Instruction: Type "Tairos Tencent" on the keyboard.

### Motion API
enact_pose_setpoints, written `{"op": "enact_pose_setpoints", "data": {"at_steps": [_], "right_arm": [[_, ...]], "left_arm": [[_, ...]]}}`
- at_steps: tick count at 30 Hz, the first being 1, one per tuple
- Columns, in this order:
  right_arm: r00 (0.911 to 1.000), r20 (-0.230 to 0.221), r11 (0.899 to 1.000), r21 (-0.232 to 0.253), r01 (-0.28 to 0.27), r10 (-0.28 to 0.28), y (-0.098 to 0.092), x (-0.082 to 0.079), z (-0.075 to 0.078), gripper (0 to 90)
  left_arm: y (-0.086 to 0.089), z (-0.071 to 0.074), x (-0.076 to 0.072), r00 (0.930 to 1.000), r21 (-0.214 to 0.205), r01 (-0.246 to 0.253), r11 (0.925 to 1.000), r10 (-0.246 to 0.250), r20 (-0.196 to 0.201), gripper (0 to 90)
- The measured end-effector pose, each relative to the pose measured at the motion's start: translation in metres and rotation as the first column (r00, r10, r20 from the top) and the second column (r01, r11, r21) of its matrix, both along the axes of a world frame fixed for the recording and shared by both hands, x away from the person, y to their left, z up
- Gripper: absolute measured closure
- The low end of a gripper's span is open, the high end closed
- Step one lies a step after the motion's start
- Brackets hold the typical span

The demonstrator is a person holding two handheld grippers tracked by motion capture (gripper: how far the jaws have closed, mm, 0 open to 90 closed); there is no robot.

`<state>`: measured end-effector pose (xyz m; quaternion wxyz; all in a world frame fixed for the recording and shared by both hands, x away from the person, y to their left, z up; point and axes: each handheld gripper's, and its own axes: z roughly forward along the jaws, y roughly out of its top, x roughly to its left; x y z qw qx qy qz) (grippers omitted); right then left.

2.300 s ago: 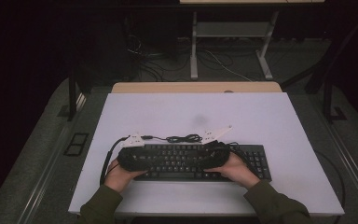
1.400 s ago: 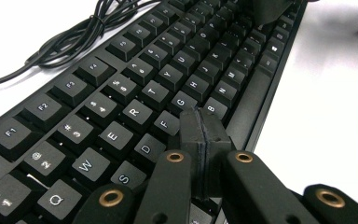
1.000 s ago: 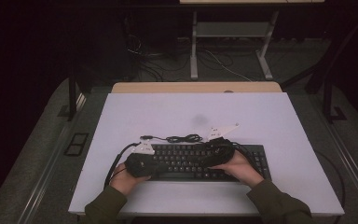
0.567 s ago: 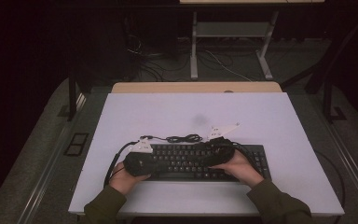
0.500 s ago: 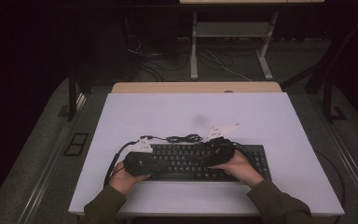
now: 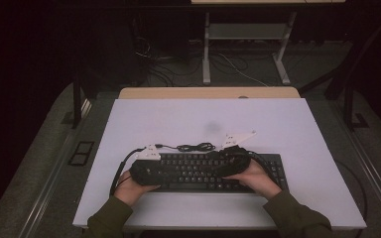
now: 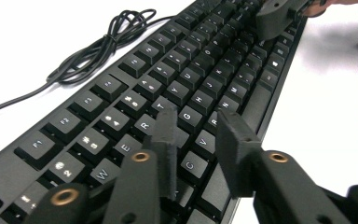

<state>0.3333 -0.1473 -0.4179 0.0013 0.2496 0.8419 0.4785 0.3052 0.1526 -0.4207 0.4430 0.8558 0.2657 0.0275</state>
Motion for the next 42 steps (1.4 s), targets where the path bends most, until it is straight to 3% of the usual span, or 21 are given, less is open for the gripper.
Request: {"op": "enact_pose_setpoints", "data": {"at_steps": [8, 18, 22, 34, 42], "right_arm": [[1.0, 0.002, 1.0, 0.0, 0.001, -0.001, -0.001, 0.0, 0.0, 38.2], [1.0, -0.001, 1.0, 0.0, 0.0, 0.0, 0.0, 0.0, 0.0, 38.2], [1.0, -0.001, 1.0, 0.0, -0.001, 0.001, 0.0, 0.0, -0.001, 38.2], [1.0, 0.0, 1.0, -0.003, 0.0, 0.0, 0.0, 0.0, -0.001, 38.2], [1.0, 0.0, 1.0, -0.003, 0.0, 0.0, 0.0, 0.001, -0.001, 38.2]], "left_arm": [[0.004, 0.002, 0.005, 0.9996, 0.002, -0.024, 0.9997, 0.024, 0.018, 55.8], [0.01, 0.003, 0.014, 0.9972, 0.008, -0.067, 0.9977, 0.067, 0.034, 54.6], [0.011, 0.003, 0.017, 0.9958, 0.02, -0.08, 0.9966, 0.079, 0.045, 58.7], [0.012, 0.0, 0.025, 0.9962, 0.038, -0.08, 0.9961, 0.078, 0.037, 87.5], [0.007, -0.006, 0.027, 0.9976, 0.052, -0.067, 0.9964, 0.066, 0.019, 89.0]]}}
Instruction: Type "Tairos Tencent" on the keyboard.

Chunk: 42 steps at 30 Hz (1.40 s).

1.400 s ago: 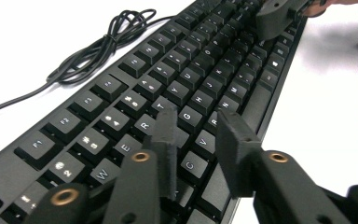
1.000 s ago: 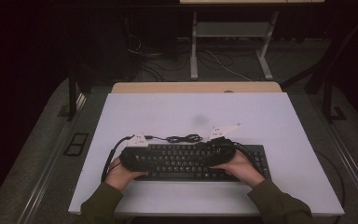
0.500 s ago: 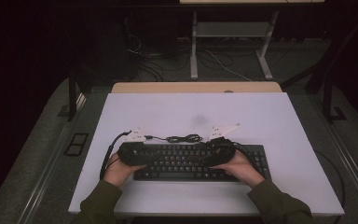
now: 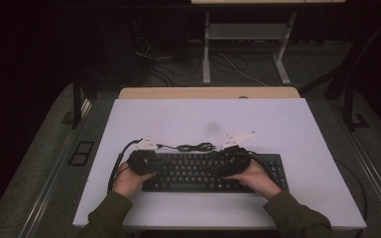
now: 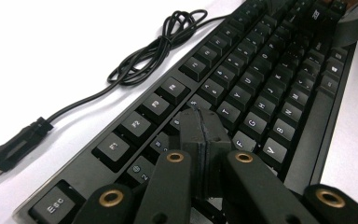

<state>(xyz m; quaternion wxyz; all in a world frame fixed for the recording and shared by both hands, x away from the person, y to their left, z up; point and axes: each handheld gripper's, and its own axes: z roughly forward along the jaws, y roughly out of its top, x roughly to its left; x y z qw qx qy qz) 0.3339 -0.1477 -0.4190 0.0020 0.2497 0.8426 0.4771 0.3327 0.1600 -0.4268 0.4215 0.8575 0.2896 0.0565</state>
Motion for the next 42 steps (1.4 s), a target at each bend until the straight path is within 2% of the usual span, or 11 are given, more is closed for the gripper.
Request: {"op": "enact_pose_setpoints", "data": {"at_steps": [18, 19, 25, 37, 42], "right_arm": [[1.0, 0.001, 1.0, 0.001, 0.003, -0.003, 0.0, 0.0, 0.0, 38.2], [1.0, 0.001, 1.0, 0.0, 0.003, -0.003, 0.0, 0.0, 0.0, 38.2], [1.0, 0.0, 1.0, 0.002, 0.005, -0.005, 0.0, 0.0, 0.0, 38.2], [1.0, -0.002, 1.0, 0.003, -0.001, 0.001, 0.0, 0.0, 0.0, 40.0], [0.9999, -0.01, 1.0, 0.008, -0.01, 0.01, 0.001, 0.0, 0.0, 46.9]], "left_arm": [[-0.006, -0.006, 0.001, 0.9997, 0.034, 0.023, 0.9992, -0.022, -0.011, 89.0], [-0.007, -0.007, 0.001, 0.9996, 0.046, 0.027, 0.9986, -0.026, -0.009, 89.0], [-0.008, -0.007, 0.0, 0.9995, 0.045, 0.03, 0.9985, -0.03, -0.005, 89.0], [-0.002, 0.001, -0.002, 1.0, -0.015, 0.001, 0.9999, -0.001, -0.005, 88.3], [-0.001, 0.003, -0.005, 0.9999, -0.025, -0.011, 0.9996, 0.011, 0.001, 78.8]]}}
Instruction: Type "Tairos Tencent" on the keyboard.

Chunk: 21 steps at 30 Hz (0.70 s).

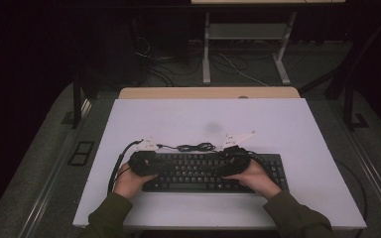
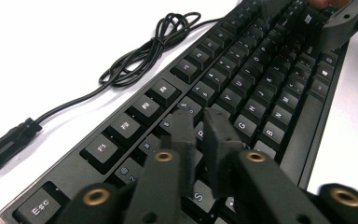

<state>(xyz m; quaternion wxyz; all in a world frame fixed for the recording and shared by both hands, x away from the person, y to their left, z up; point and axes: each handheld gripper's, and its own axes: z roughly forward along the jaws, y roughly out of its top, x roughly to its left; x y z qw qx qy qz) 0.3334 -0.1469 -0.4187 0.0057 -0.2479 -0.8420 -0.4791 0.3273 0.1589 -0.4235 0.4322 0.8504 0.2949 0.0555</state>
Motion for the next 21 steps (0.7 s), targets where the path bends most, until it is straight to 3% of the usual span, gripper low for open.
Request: {"op": "enact_pose_setpoints", "data": {"at_steps": [11, 16, 21], "right_arm": [[0.9997, 0.002, 1.0, 0.002, -0.024, 0.024, 0.0029, -0.0018, 0.0009, 76.8], [0.9994, 0.004, 0.999, 0.001, -0.034, 0.034, 0.0053, -0.0021, 0.0008, 88.9], [0.9988, -0.004, 0.999, 0.001, -0.049, 0.049, 0.0097, -0.0039, 0.0005, 89.1]], "left_arm": [[0.0008, -0.0013, -0.004, 0.9992, -0.001, -0.038, 0.9993, 0.038, 0.013, 44.9], [0.0028, -0.0002, -0.0038, 0.9984, -0.009, -0.052, 0.9986, 0.052, 0.022, 38.5], [0.0025, 0.0001, -0.004, 0.9982, -0.006, -0.053, 0.9986, 0.054, 0.026, 37.1]]}}
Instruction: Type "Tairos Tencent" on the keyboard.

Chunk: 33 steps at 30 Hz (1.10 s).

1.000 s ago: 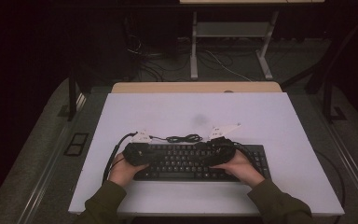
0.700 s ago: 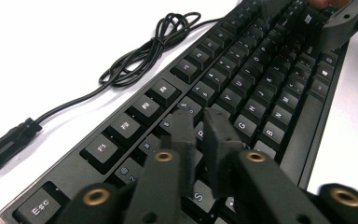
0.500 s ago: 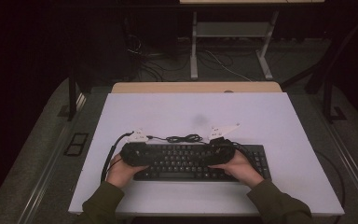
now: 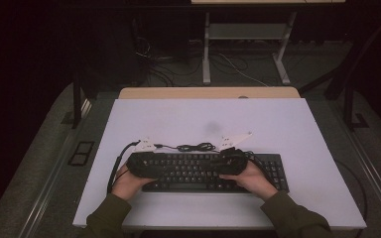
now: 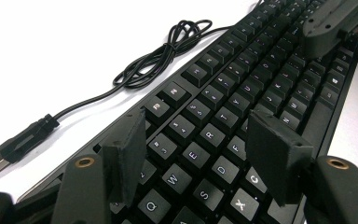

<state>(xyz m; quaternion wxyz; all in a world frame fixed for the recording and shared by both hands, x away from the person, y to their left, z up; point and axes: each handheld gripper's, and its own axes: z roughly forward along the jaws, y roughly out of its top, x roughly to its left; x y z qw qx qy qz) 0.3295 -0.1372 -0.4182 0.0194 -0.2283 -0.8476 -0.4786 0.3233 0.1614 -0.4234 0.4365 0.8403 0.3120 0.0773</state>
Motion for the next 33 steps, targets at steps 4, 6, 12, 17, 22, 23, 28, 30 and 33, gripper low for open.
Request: {"op": "enact_pose_setpoints", "data": {"at_steps": [4, 6, 12, 17, 22, 23, 28, 30, 33], "right_arm": [[1.0, 0.001, 1.0, -0.004, -0.01, 0.01, 0.004, 0.0, -0.001, 89.1], [0.9999, -0.001, 1.0, -0.005, -0.012, 0.012, 0.006, -0.001, -0.002, 89.1], [0.9995, -0.012, 0.999, -0.018, -0.028, 0.028, 0.013, -0.003, -0.005, 89.1], [0.9989, -0.015, 0.998, -0.036, -0.045, 0.045, 0.019, -0.005, -0.009, 89.1], [0.9984, -0.02, 0.997, -0.053, -0.053, 0.052, 0.023, -0.006, -0.012, 89.1], [0.9985, -0.021, 0.997, -0.055, -0.052, 0.051, 0.023, -0.006, -0.013, 89.1], [0.9981, -0.021, 0.995, -0.077, -0.06, 0.058, 0.027, -0.008, -0.016, 89.1], [0.9978, -0.023, 0.994, -0.087, -0.064, 0.062, 0.029, -0.008, -0.017, 89.1], [0.9976, -0.022, 0.993, -0.095, -0.067, 0.065, 0.031, -0.009, -0.019, 89.1]], "left_arm": [[0.0, 0.0, 0.0, 1.0, 0.0, -0.002, 1.0, 0.002, 0.003, 36.3], [0.0, 0.0, 0.0, 1.0, -0.005, -0.005, 1.0, 0.005, 0.003, 36.2], [0.001, 0.0, 0.0, 1.0, -0.005, -0.004, 1.0, 0.004, 0.004, 35.8], [0.0, 0.0, 0.0, 1.0, -0.006, -0.002, 1.0, 0.002, 0.005, 35.7], [0.001, 0.0, 0.001, 1.0, -0.007, -0.002, 1.0, 0.003, 0.007, 35.6], [0.0, 0.0, 0.001, 1.0, -0.01, -0.005, 0.9999, 0.005, 0.007, 35.6], [0.0, 0.0, 0.0, 1.0, -0.011, -0.005, 0.9999, 0.005, 0.007, 35.7], [0.0, 0.0, 0.001, 1.0, -0.006, -0.002, 1.0, 0.002, 0.007, 35.7], [0.0, 0.0, 0.001, 1.0, -0.011, -0.005, 0.9999, 0.005, 0.007, 35.7]]}}
